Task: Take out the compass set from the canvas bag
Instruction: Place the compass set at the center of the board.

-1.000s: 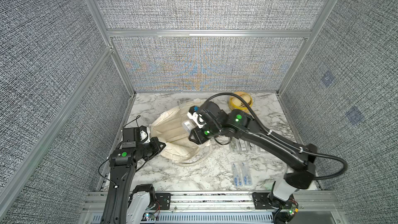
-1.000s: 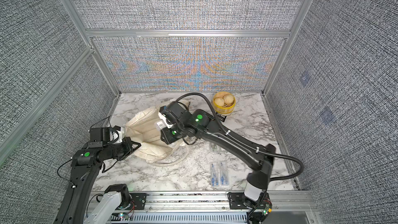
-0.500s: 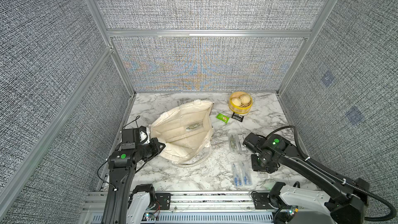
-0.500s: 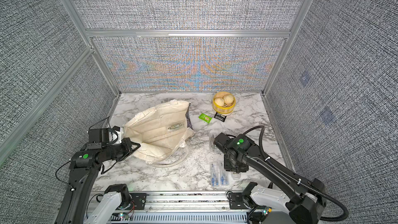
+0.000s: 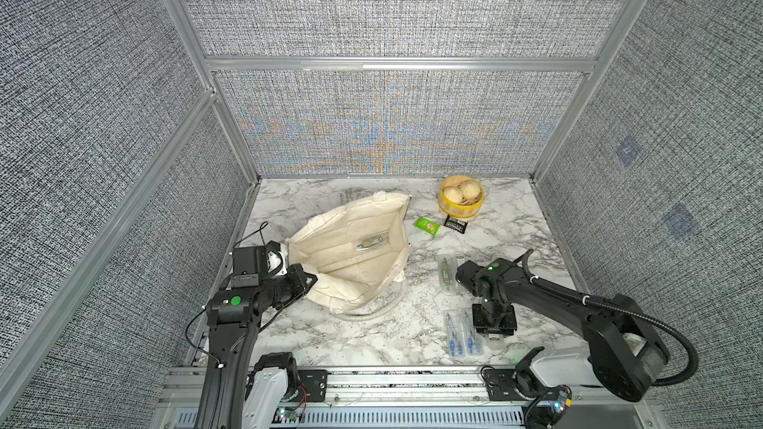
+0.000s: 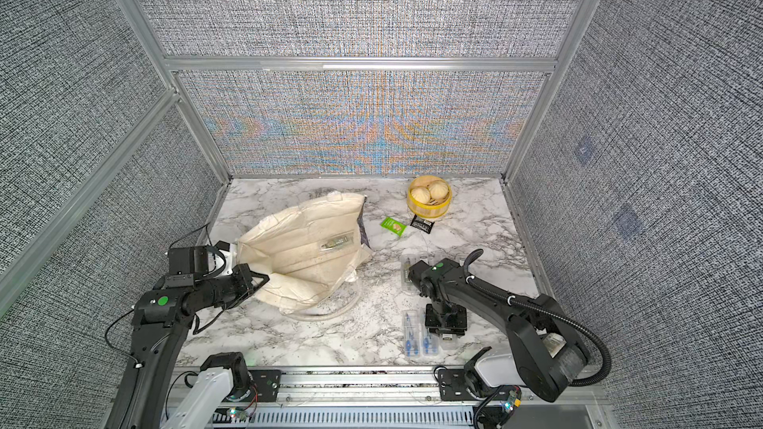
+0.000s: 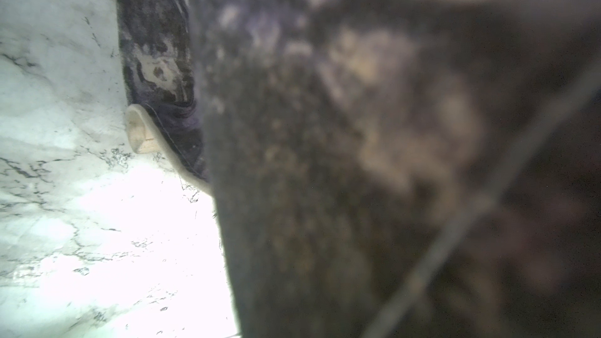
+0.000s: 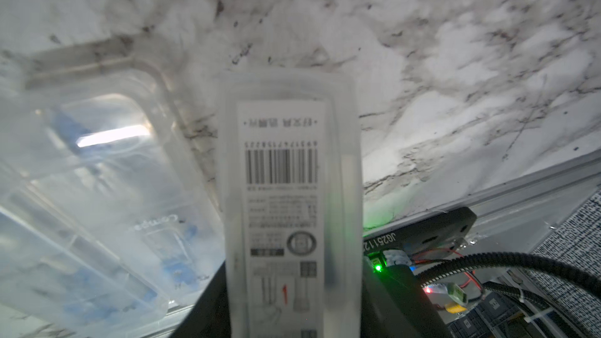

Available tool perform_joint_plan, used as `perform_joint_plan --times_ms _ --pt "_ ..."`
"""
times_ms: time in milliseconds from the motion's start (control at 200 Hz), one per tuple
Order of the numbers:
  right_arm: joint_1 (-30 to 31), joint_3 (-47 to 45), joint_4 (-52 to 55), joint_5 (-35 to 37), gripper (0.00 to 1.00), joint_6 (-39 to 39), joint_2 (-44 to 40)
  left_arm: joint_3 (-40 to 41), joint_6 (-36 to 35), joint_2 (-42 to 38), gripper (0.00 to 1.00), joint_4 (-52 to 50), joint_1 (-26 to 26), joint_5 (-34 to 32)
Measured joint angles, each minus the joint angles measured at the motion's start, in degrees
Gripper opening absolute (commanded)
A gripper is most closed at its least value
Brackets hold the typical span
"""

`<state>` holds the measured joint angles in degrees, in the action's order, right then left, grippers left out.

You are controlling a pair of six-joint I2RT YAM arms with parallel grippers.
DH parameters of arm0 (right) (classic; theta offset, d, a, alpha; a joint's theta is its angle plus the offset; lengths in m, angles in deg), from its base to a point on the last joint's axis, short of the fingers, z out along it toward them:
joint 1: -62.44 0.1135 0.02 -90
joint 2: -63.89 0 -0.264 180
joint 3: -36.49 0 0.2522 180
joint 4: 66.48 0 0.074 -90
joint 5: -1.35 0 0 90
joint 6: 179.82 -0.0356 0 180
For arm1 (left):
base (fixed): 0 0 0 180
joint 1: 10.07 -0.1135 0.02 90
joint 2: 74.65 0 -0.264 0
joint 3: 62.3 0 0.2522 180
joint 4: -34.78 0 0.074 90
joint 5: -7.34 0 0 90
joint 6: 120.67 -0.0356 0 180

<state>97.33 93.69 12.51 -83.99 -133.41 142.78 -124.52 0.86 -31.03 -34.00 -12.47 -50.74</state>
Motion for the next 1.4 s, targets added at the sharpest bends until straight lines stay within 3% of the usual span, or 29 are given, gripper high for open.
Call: perform_joint_plan --times_ms 195,770,950,1035,1156,1286,1401 --pt "-0.3 -0.3 0.0 2.0 0.50 -1.0 2.7 0.0 0.0 0.2 0.00 0.0 0.0 0.0" --pt "-0.6 1.6 0.3 5.4 0.61 -3.5 3.4 0.0 0.0 0.2 0.00 0.0 0.0 0.0" --pt "-1.5 3.7 -1.9 6.0 0.61 -5.4 -4.4 0.0 0.0 0.3 0.00 0.0 0.0 0.0" --pt "-3.4 1.2 -5.9 5.5 0.68 -6.6 -9.5 0.0 0.0 0.2 0.00 0.0 0.0 0.0" --pt "-8.5 -3.8 -9.9 5.3 0.85 -7.5 -17.2 0.0 0.0 0.2 0.00 0.0 0.0 0.0" --pt "-15.4 -9.7 -14.3 3.9 0.87 -8.1 -24.9 0.0 0.0 0.5 0.00 0.0 0.0 0.1" --pt "-20.1 -13.6 -17.8 1.6 0.87 -8.1 -25.5 0.0 0.0 0.6 0.00 0.0 0.0 0.1"
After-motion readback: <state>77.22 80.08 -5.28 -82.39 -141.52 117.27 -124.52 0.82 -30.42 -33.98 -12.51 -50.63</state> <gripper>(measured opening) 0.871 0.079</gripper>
